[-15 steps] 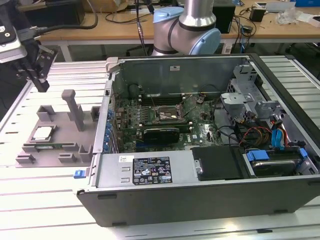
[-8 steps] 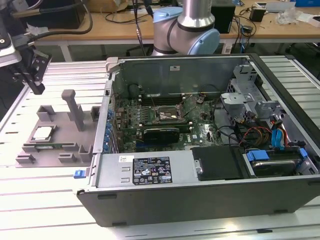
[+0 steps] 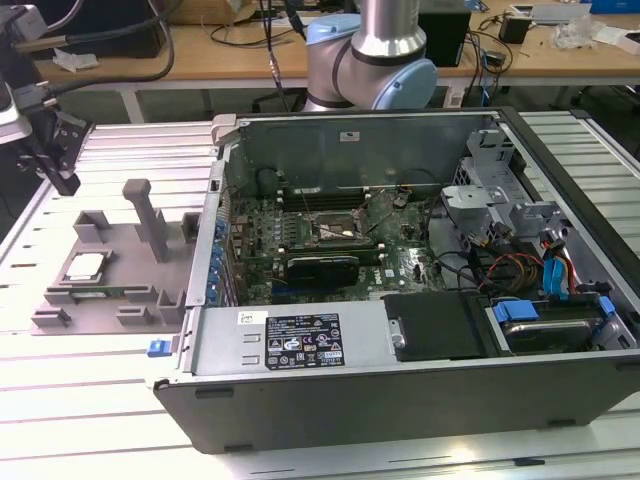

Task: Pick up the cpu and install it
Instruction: 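Reach for the cpu, then pick up the cpu and move it towards the insertion slot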

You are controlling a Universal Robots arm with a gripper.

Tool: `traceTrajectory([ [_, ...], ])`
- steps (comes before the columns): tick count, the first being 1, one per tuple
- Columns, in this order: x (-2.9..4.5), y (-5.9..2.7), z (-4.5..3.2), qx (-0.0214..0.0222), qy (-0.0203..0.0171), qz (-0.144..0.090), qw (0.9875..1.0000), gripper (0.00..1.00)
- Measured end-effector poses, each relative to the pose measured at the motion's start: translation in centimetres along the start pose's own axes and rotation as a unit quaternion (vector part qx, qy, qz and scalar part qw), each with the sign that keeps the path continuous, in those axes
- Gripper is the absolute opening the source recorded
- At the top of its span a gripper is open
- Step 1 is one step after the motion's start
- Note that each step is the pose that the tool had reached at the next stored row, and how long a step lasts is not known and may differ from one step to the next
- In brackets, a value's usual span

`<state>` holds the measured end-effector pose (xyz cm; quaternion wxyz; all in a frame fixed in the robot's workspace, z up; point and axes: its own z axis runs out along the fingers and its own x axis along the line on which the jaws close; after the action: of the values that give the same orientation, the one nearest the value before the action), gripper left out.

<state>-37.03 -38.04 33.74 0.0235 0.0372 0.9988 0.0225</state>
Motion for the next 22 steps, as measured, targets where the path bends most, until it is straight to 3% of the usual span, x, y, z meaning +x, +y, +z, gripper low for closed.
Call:
traceTrajectory([
  [2,0.60,0.06,0.66,0.0001,0.0001,0.000,1.0000,0.11],
  [22,0.66,0.14,0.69,0.0000,0.0000,0.000,1.0000,0.11],
])
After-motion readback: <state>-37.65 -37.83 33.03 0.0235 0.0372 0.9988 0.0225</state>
